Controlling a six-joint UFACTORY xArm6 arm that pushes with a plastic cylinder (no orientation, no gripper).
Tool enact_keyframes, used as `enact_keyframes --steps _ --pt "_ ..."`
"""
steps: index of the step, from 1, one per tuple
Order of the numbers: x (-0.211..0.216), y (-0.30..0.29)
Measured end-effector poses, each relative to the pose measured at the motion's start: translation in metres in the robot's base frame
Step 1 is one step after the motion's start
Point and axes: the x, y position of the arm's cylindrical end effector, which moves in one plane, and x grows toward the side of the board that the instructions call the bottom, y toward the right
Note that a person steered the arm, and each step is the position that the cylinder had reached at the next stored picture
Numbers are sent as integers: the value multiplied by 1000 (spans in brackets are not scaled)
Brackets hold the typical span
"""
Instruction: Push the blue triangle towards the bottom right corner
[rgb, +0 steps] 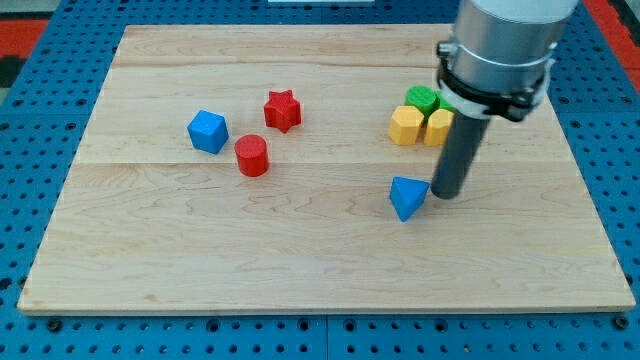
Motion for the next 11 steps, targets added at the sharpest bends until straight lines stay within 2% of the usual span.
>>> enact_keyframes --steps 1,2,4,6,7,8,9,10,11 --pt "-46 -24" --pt "-39 -65" --pt "8 -67" --pt "30 -20" --pt "11 -19" --pt "15 16" --pt "35 18" --pt "5 21" --pt "-22 81"
